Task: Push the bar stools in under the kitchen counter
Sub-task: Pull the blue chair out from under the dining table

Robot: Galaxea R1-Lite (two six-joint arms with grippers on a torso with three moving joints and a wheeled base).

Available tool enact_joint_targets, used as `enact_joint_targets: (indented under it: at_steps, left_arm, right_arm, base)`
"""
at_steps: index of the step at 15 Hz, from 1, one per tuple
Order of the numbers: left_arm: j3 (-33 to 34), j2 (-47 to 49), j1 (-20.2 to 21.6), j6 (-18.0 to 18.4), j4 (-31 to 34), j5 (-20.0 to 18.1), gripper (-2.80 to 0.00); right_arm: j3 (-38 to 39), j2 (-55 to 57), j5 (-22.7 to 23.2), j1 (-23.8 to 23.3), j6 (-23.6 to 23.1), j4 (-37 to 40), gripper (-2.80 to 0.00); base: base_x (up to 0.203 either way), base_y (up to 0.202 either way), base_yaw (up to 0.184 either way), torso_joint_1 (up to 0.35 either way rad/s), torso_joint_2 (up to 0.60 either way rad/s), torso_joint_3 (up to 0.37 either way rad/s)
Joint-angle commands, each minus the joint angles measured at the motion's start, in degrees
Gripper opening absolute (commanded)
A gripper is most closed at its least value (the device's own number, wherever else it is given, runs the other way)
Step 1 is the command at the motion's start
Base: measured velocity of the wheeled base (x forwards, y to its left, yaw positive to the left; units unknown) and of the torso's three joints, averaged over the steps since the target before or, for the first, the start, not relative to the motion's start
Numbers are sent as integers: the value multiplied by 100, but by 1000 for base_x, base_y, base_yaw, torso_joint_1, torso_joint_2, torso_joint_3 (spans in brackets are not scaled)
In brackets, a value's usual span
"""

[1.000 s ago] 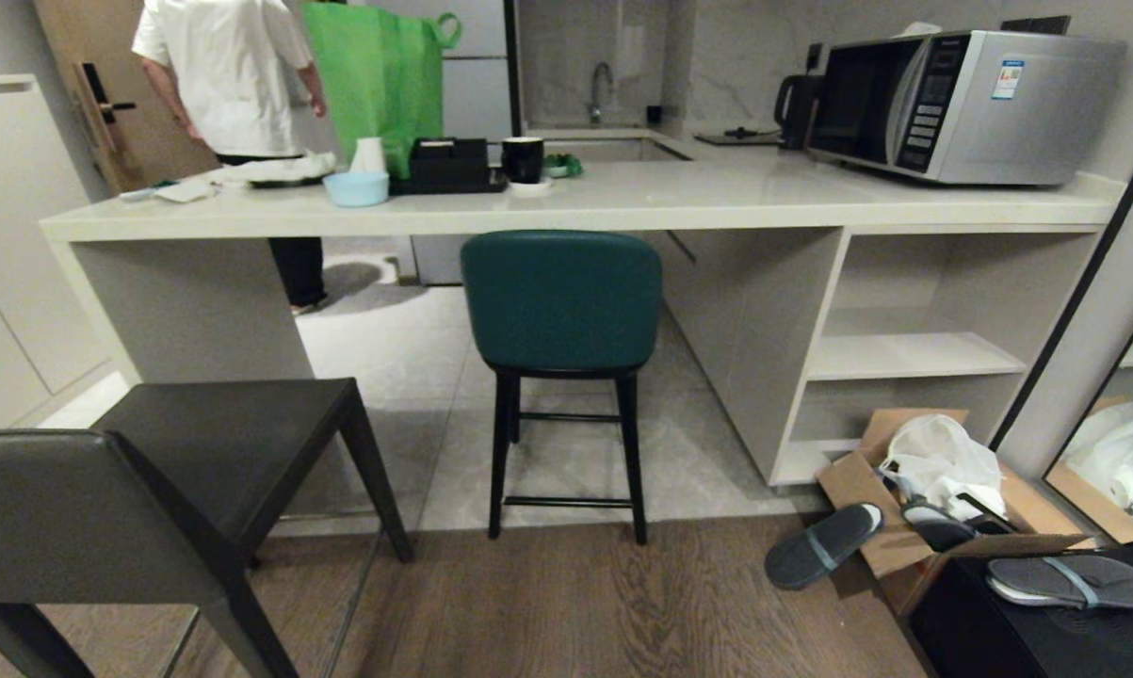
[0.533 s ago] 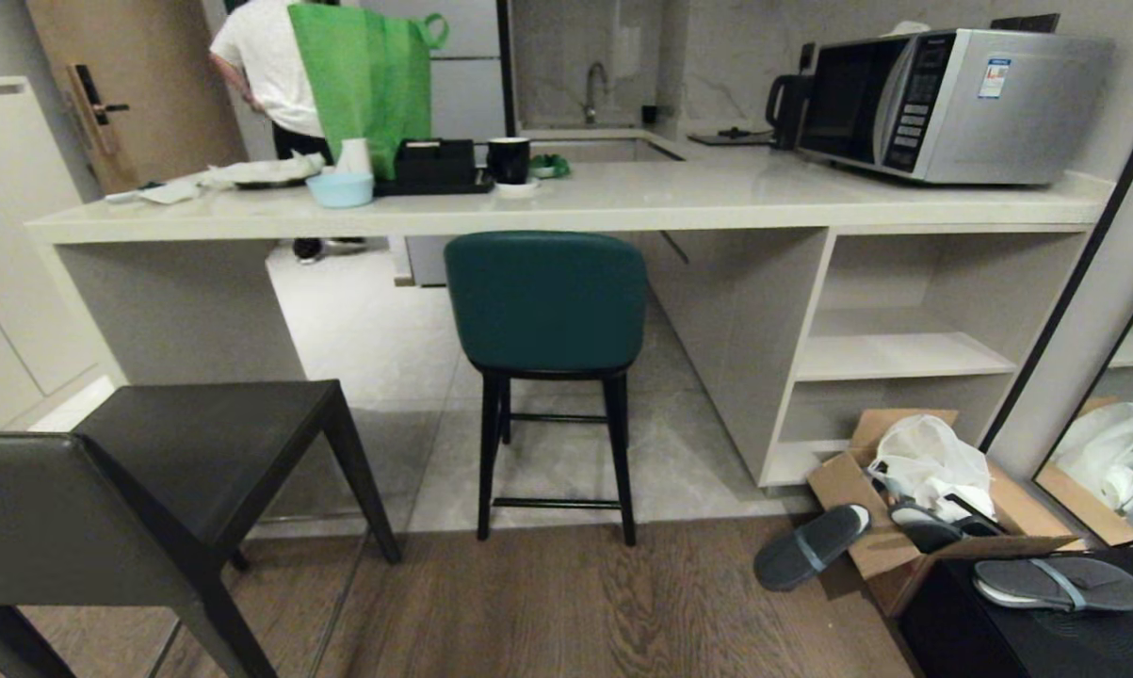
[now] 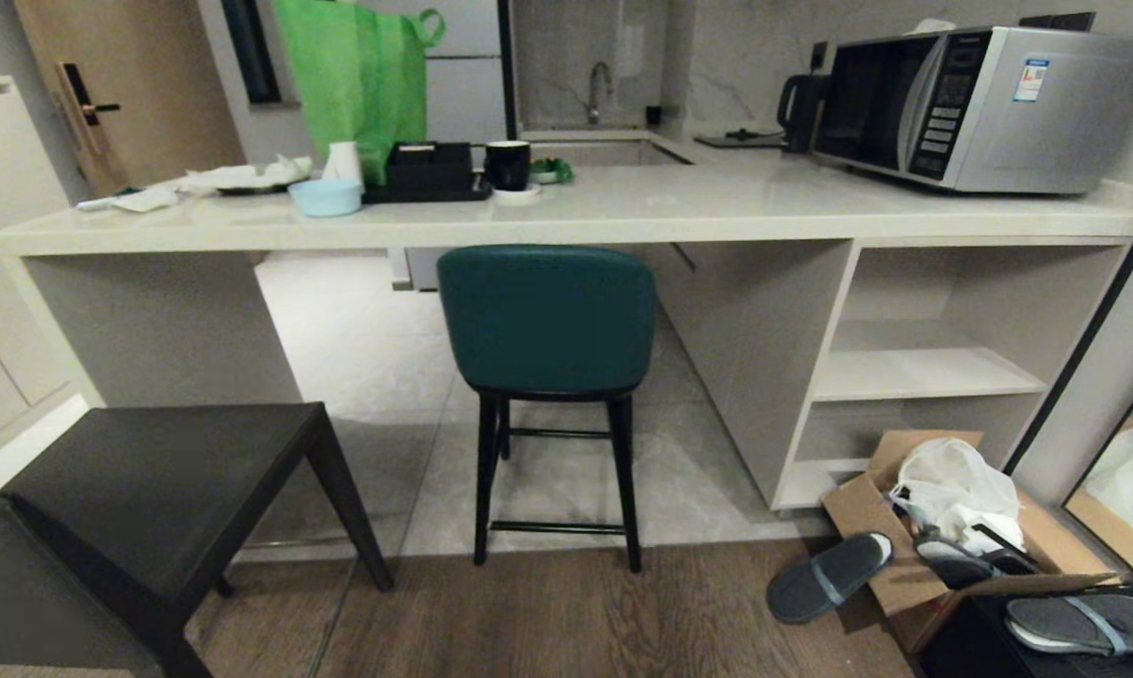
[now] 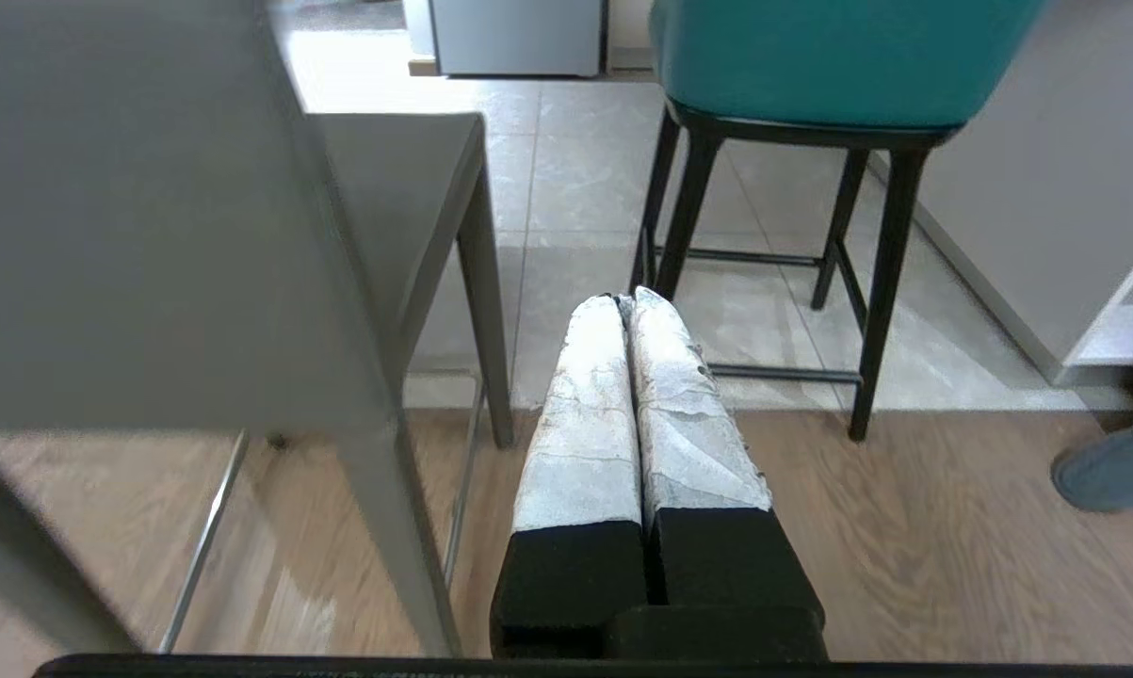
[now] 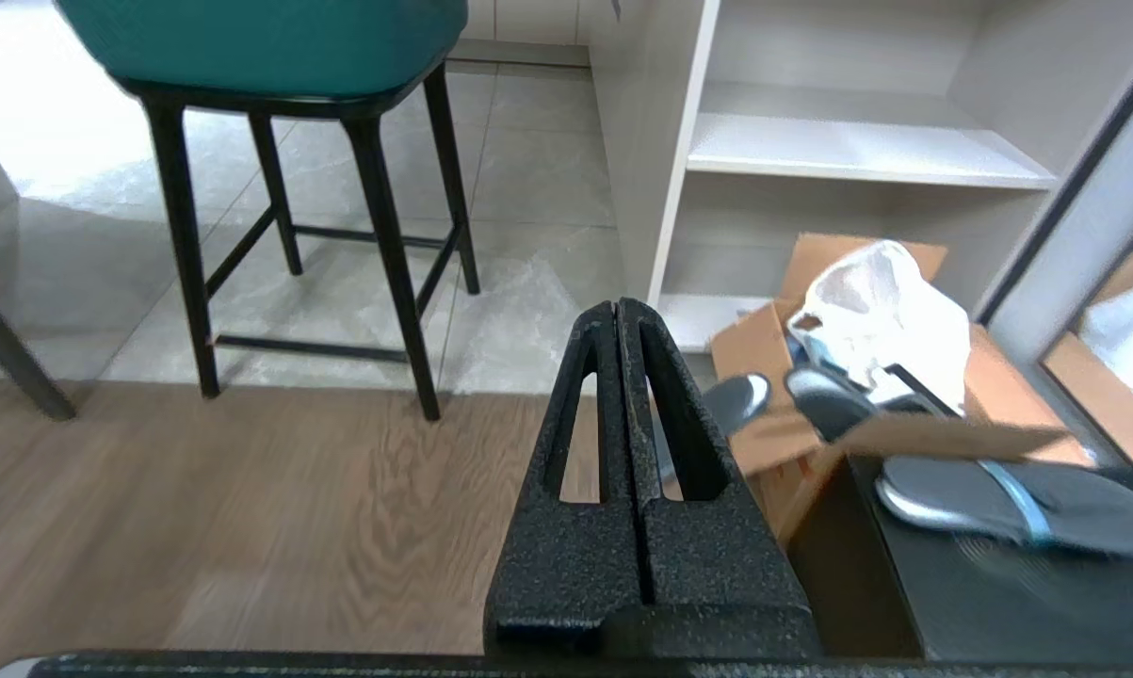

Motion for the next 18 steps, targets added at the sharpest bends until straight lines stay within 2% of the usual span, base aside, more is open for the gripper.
enact_joint_targets:
  at_steps: [1,18]
  left_arm:
    - [18,7,-2,0,-8,1,-280]
    - [18,5,-2,0,-8,1,-280]
  right_arm:
    - [1,7,4,2,-13,2,-280]
    - [1,7,4,2,4,2,-280]
  base:
    - [190,0,2,8,0,0]
    - [195,0,1,2,3,2]
